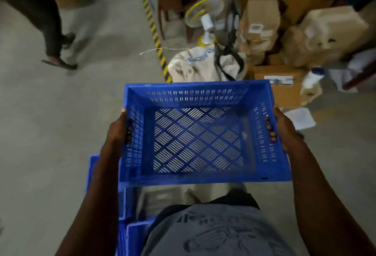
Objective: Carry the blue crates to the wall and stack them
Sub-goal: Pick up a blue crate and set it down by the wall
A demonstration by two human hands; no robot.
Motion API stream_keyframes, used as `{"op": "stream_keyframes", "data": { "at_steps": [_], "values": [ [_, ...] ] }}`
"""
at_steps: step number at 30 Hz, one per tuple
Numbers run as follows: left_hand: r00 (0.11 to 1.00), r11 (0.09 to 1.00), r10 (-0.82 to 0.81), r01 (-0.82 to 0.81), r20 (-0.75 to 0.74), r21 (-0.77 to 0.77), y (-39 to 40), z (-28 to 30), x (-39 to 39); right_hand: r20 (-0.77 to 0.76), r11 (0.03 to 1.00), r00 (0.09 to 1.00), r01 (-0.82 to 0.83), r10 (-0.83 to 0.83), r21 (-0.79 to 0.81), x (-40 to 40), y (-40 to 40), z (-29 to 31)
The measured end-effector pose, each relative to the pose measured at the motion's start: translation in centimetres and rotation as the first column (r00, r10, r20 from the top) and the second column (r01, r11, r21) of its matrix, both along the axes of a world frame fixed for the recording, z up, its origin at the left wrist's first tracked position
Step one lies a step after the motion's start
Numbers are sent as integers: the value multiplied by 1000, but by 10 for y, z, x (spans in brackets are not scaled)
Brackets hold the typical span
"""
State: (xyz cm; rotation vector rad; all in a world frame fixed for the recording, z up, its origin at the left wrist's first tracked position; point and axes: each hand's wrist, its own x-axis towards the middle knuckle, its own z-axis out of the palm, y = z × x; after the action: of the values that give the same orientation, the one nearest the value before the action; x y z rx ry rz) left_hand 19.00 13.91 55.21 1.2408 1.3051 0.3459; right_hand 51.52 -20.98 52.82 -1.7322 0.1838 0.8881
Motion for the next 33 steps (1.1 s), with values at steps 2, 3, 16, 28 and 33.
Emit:
{"op": "stream_keyframes", "data": {
  "at_steps": [2,3,16,28,33],
  "values": [
    [995,995,-99,99,7,11,-15,0,33,-4,993,993,120,-120,19,-5,-47,2],
    [989,989,-150,150,10,10,-24,0,49,1,983,984,179,-179,31,-8,-71,3],
    [751,742,-657,659,65,-122,-273,8,256,-11,726,729,683,-685,76,-59,-406,16],
    [434,405,-894,888,107,-219,-525,10,416,14,453,453,891,-892,35,-84,-621,14],
    [296,276,-952,942,83,-191,-610,5,499,14,331,331,944,-944,17,-51,-683,1]
  ]
}}
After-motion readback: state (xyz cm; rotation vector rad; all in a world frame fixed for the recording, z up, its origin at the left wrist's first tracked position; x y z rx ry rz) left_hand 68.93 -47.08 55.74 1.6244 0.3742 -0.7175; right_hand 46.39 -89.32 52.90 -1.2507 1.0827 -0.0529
